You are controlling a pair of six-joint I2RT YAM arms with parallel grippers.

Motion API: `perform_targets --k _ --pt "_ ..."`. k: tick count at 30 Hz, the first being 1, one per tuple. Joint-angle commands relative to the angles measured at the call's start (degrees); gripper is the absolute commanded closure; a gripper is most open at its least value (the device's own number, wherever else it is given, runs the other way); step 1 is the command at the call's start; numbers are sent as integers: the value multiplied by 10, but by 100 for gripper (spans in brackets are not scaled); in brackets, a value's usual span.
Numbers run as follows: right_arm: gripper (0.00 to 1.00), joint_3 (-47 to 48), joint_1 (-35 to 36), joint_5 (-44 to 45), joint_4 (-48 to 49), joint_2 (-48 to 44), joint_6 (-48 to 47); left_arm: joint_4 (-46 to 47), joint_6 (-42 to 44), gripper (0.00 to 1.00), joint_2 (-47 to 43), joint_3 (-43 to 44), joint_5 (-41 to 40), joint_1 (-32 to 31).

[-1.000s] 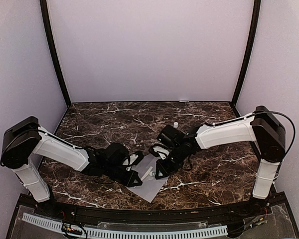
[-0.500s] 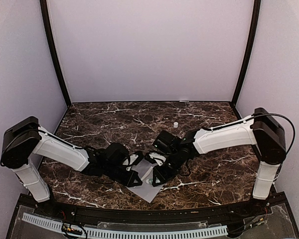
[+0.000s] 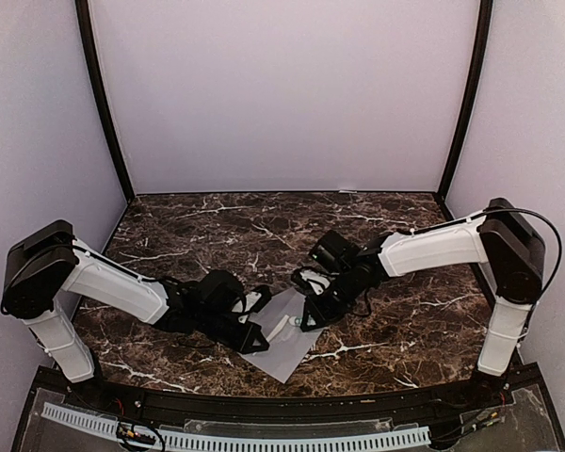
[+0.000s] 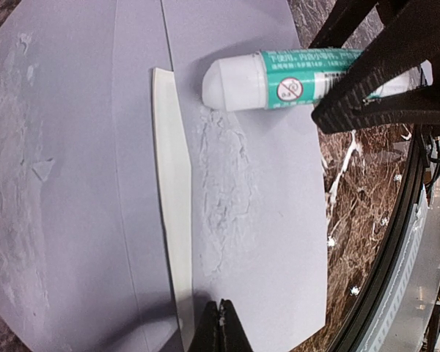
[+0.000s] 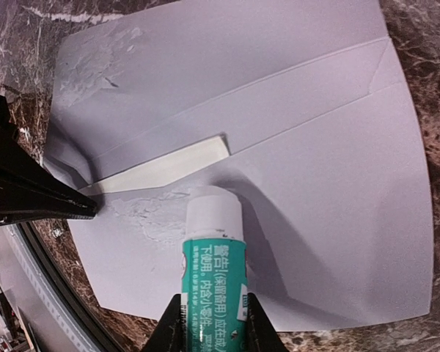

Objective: Place the letter into the envelope and seal it
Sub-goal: Paint the envelope at the center of the board.

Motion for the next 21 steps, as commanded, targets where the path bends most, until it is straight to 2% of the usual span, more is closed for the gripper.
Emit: perform_targets --k 1,7,11,14,16,21 --pt "100 -29 -20 59 -47 10 -5 -62 6 100 14 -12 -18 -3" --pt "100 -22 -19 9 -15 -13 -5 -57 5 99 8 -10 -24 -3" --pt "100 -10 -19 -31 15 -60 1 -50 -2 87 -20 19 -69 -3" --pt "100 5 -20 -28 21 -105 8 -51 -10 68 -64 51 -96 -3" --pt "100 11 -20 -16 26 -133 12 -65 -9 62 -95 74 -114 -3" --pt "100 -1 -22 23 78 -205 23 -98 -2 51 -189 107 -165 -3"
